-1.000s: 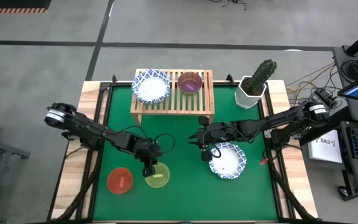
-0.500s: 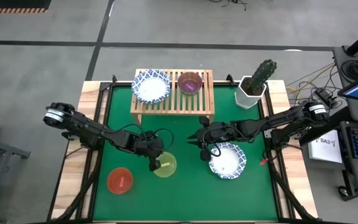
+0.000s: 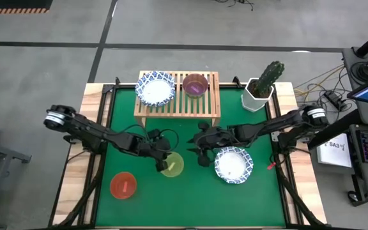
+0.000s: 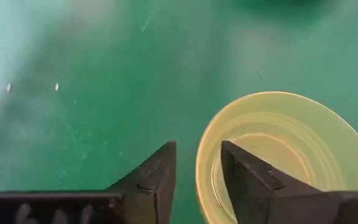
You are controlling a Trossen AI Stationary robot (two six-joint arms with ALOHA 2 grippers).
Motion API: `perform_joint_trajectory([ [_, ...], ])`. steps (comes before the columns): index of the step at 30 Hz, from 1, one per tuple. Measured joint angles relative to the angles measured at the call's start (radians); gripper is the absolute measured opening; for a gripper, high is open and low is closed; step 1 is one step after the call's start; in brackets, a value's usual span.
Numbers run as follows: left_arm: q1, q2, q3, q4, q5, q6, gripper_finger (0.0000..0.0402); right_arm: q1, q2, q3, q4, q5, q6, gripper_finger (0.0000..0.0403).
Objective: Place and stack bowls onto a shelf
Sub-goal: Stack the yellow bowl on top of the purple bowl on the shelf
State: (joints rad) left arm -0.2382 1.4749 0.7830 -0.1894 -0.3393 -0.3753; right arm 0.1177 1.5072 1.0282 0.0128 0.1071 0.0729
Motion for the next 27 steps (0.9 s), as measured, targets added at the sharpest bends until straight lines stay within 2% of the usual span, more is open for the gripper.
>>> perform_joint_trajectory([
  [7, 0.0, -0.103, 0.0, -0.011, -0.015, 0.191, 0.0134, 0.0, 0.127, 0.176, -0.177, -0.001, 0.028, 0.0148],
  [14, 0.0, -0.376, -0.02, -0.012, -0.099, 0.453, 0.0125, 0.0, 0.255, 0.326, -0.254, -0.001, 0.033, 0.0148],
  [19, -0.004, -0.574, -0.103, 0.092, -0.097, 0.472, 0.0115, 0.0, 0.355, 0.41, -0.255, -0.001, 0.033, 0.0148],
  [27, -0.01, -0.797, -0.245, 0.101, -0.092, 0.443, 0.0107, -0.005, 0.494, 0.502, -0.255, -0.001, 0.059, 0.0148],
])
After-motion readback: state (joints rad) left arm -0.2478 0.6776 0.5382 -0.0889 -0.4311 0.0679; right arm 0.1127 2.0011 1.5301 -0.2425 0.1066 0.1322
